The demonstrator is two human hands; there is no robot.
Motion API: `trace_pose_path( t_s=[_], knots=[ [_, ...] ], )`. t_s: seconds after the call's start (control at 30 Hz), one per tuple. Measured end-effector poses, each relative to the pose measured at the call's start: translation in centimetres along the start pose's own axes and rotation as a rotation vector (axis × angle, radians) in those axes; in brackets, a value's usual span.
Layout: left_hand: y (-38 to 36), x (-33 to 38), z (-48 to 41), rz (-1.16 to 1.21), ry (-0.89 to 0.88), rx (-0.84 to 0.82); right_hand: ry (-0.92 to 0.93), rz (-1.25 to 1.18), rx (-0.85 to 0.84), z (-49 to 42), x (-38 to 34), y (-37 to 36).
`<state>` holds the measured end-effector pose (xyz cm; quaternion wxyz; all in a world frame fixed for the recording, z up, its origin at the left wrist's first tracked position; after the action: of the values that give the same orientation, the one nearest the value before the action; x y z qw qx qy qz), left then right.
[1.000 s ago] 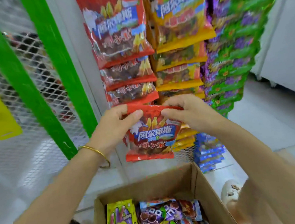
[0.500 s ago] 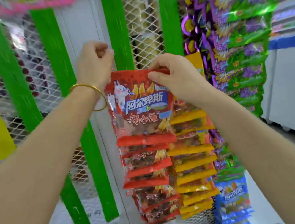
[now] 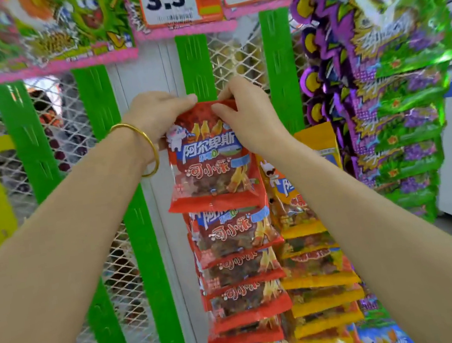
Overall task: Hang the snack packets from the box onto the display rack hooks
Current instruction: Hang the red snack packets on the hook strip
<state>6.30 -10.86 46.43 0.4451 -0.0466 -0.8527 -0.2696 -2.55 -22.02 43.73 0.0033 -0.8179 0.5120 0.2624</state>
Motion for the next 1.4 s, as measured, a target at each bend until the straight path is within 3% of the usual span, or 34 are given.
trace_pose_path(
  t_s=[0.4,0.63,1.03,1.4],
  knots=[
    [-0.2,-0.1,-0.4,0.027,0.068,0.055,0.035,0.057,-0.143,0.3,0.4,0.1],
    [-0.8,-0.6,0.3,0.068,0.009,0.081,0.005,0.105,-0.222,1.0,0.8,0.2],
    [-0.9,0.5,0.4,-0.090,-0.024,0.147,0.055,0.090,0.041,-0.4,-0.6,-0.7],
    [-0.9,0.4,0.6,-0.068,0.014,0.167,0.009,0.040,-0.080,0.5,0.0,-0.1]
  ],
)
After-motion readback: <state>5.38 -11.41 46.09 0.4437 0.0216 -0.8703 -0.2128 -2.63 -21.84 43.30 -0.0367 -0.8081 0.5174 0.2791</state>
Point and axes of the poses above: each hand's wrist, its own z-axis away from the middle knuckle, its own y-axis out of the back of the hand, x = y × z, the point moved 1 cm from there along -z, towards the middle knuckle, and after that the axes turned 11 degrees about -z, right-handed, at the moved point
